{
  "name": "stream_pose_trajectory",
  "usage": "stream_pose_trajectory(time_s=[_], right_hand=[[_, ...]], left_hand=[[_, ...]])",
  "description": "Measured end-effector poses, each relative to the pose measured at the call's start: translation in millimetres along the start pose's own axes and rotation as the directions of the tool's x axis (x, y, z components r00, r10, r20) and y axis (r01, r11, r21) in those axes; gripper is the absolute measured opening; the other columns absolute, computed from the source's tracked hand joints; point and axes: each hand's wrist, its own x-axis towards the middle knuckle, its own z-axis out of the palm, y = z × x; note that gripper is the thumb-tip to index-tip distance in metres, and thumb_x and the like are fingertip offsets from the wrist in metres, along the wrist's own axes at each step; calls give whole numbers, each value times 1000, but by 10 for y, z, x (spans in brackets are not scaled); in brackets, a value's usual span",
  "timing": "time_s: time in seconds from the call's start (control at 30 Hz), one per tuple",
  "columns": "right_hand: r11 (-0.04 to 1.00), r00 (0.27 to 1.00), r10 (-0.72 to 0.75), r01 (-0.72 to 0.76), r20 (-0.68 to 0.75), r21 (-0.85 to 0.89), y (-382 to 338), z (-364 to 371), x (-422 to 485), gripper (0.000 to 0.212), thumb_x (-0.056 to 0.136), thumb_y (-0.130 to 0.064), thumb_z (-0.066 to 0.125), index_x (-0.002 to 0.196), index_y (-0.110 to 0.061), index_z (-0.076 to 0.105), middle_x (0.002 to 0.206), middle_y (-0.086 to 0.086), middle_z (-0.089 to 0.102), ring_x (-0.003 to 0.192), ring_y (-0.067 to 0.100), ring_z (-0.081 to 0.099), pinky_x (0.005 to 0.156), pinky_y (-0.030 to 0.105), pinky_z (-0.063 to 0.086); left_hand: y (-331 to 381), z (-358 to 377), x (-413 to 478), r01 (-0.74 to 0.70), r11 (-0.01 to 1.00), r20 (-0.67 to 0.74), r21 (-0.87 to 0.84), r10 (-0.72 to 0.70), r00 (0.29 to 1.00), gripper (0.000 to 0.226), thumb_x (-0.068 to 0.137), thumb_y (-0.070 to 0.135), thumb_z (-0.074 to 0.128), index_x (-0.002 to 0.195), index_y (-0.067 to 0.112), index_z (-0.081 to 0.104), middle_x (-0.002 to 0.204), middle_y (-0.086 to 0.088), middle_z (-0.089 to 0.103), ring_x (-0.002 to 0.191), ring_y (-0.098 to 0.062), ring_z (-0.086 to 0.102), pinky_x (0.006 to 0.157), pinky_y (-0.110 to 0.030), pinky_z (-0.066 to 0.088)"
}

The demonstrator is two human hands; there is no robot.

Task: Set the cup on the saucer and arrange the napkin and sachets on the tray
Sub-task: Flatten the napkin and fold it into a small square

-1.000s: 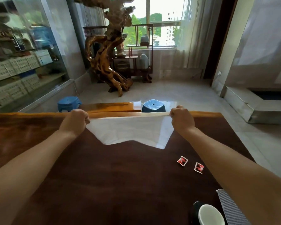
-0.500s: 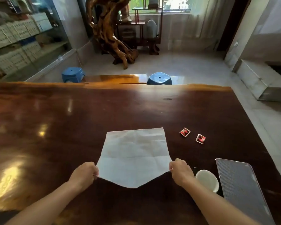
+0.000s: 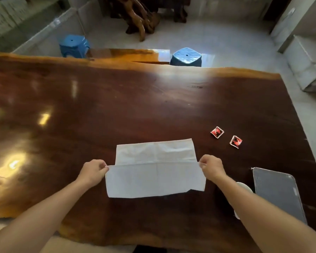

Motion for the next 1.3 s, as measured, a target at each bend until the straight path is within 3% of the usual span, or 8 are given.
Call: stream_pose_trajectory(time_s=[0.17,0.4,0.57,0.77,0.97,1.13,1.23,1.3], right_hand=[[987,998,52,-47,-28,156,-199,-34,495,15,95,-12,60,102,-13,74,102,3,70,96,18,63,76,28,47],[903,963,261,-217,-73,371,-382,213,1114,12,96,-18,65,108,-16,68,104,4,67,94,16,62,71,29,51],[905,950,293,-240,-104,351,-458,410,1464,14,100,-20,58,111,-13,64,105,4,66,95,17,62,72,29,48],[907,928,369,-347,-56,237,-457,614,1730,21,102,-21,52,116,-8,61,113,11,64,98,23,58,78,33,44],[897,909,414,-398,-52,195,-417,709,1862,18,100,-21,54,112,-9,61,113,11,65,93,20,55,79,35,47],[895,903,424,-408,-60,181,-466,735,1860,18,101,-19,52,114,-8,60,107,9,61,87,18,53,69,29,40],[886,894,438,-412,-96,214,-495,705,1811,16,100,-20,55,113,-10,58,110,9,62,88,18,55,67,28,43],[913,898,399,-371,-185,168,-527,678,1736,19,99,-20,58,115,-11,58,113,9,61,97,20,58,76,33,51]], left_hand=[[16,18,518,128,972,-9,-200,-132,991,12,94,29,64,88,20,70,88,-1,73,83,-23,69,80,-41,59],[65,258,1066,169,942,-6,-290,-178,984,12,98,27,59,89,21,64,85,2,68,83,-23,67,77,-45,59],[56,441,1404,245,900,11,-362,-258,966,15,101,28,53,92,19,61,85,2,65,77,-20,65,75,-51,61],[61,574,1698,279,901,79,-331,-268,960,16,101,29,52,96,17,61,91,-3,66,85,-24,66,71,-49,63],[10,673,1827,286,907,100,-310,-268,958,17,98,30,54,85,22,61,81,-4,67,79,-26,66,73,-53,61],[45,695,1824,265,917,79,-297,-253,964,17,99,27,54,86,17,60,77,-6,65,76,-28,65,72,-52,60],[61,669,1810,289,908,88,-303,-275,957,12,98,26,58,100,14,59,82,-5,64,81,-27,65,75,-49,60],[100,647,1759,278,927,44,-253,-276,960,30,96,29,61,119,11,54,96,-5,64,90,-25,64,76,-43,57]])
